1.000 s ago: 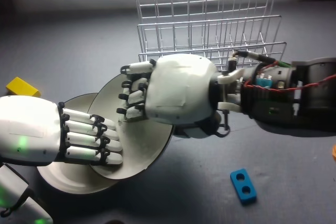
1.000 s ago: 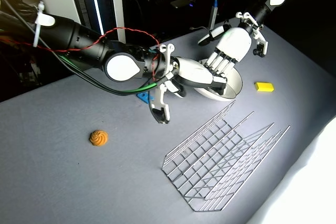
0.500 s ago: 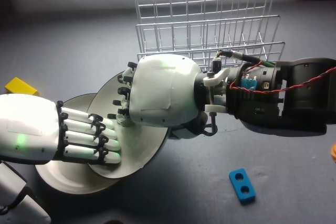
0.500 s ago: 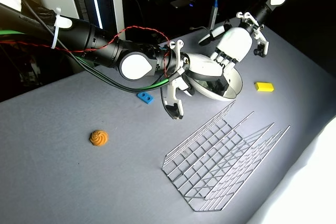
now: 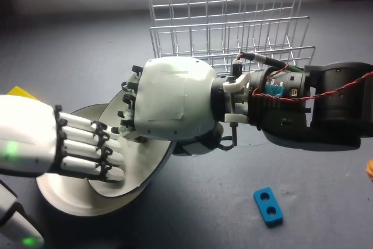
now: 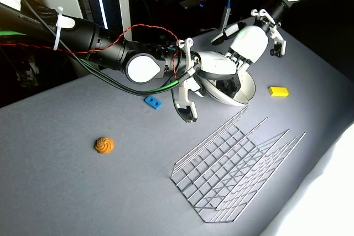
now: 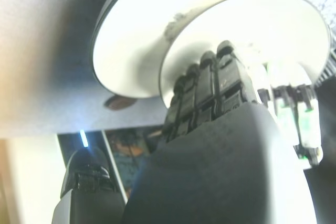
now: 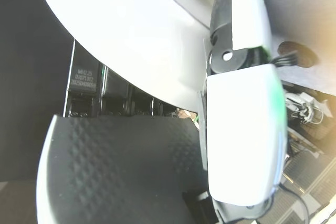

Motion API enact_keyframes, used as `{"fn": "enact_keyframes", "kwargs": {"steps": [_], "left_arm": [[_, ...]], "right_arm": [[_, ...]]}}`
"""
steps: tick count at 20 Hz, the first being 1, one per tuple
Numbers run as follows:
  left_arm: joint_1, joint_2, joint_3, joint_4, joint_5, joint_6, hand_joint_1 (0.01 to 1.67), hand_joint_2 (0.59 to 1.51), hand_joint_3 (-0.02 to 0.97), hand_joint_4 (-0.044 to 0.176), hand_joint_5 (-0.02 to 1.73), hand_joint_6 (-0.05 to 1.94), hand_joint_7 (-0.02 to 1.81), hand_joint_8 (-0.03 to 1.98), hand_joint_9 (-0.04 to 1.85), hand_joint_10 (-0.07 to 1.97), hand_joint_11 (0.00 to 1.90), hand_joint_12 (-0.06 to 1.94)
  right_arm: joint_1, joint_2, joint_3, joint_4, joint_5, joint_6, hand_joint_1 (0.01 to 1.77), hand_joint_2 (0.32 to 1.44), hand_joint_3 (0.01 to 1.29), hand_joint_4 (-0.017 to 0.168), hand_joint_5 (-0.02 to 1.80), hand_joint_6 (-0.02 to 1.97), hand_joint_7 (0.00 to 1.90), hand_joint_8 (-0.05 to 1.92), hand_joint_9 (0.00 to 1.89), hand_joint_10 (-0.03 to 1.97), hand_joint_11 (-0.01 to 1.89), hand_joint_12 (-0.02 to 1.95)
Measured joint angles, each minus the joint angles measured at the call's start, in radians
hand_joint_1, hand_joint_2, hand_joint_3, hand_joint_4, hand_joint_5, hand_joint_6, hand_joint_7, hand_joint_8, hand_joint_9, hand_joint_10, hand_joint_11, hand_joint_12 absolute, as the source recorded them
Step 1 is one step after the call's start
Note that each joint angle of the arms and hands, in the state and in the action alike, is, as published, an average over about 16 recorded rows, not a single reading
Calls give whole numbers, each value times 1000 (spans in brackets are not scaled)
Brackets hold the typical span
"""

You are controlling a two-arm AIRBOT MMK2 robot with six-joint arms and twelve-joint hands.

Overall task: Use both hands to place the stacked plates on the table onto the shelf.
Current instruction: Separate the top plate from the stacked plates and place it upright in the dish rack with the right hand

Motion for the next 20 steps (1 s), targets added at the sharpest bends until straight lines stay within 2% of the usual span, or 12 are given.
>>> {"fn": "enact_keyframes", "kwargs": {"steps": [5,12,20], "left_arm": [[-50,73,-26,14,-7,-39,17,1091,18,0,37,14,21,18,21,5,15,-13],[-121,189,-42,39,-30,-111,16,1092,18,2,37,18,29,20,20,5,16,-10],[-195,292,-31,84,-73,-205,16,1094,18,2,45,18,43,19,19,4,16,-9]], "right_arm": [[11,15,-33,4,1,-3,1210,950,15,-5,843,717,960,603,1048,663,789,1003],[47,75,-116,35,-13,-17,1268,956,15,-3,884,860,1013,737,1026,982,794,1065],[131,200,-254,161,-42,-69,1319,965,15,1,928,936,1060,773,1038,965,804,1080]]}}
